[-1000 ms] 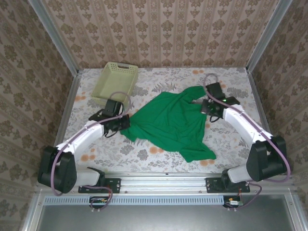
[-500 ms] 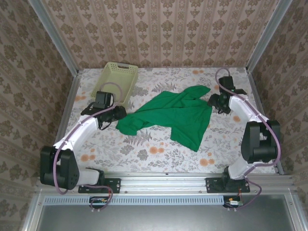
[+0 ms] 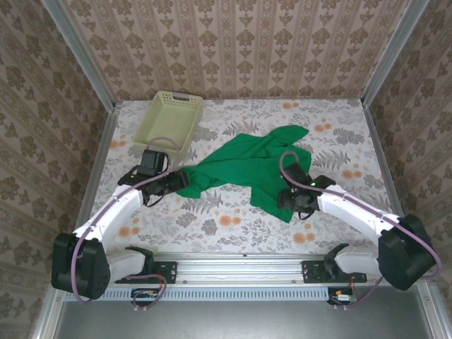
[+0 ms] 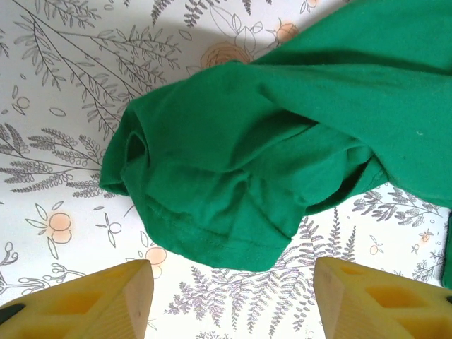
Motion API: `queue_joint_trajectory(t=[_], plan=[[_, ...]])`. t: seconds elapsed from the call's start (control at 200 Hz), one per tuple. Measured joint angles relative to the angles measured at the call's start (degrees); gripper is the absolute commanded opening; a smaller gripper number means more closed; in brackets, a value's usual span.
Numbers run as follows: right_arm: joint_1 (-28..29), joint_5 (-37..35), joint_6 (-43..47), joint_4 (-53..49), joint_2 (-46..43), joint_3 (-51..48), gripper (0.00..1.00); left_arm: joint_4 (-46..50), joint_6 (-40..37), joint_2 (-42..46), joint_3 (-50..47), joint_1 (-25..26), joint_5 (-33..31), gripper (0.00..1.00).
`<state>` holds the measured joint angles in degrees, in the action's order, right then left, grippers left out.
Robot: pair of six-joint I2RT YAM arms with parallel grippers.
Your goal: Fold the inside-out t-shirt
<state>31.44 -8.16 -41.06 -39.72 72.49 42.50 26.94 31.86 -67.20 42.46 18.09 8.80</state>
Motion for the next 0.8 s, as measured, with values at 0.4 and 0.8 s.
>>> queue_joint_trajectory(t=[0.4,0.8], plan=[[5.6,-1.0,-7.1,4.0,12.5,-0.3,0.55,-1.6,2.9,-0.3,-1.2,0.7,0.0,0.65],[5.5,-5.9,-8.8,2.5,7.4,-0.6,0.0,-1.1,3.3,-0.7,-0.9,4.3,-2.6,0.64]])
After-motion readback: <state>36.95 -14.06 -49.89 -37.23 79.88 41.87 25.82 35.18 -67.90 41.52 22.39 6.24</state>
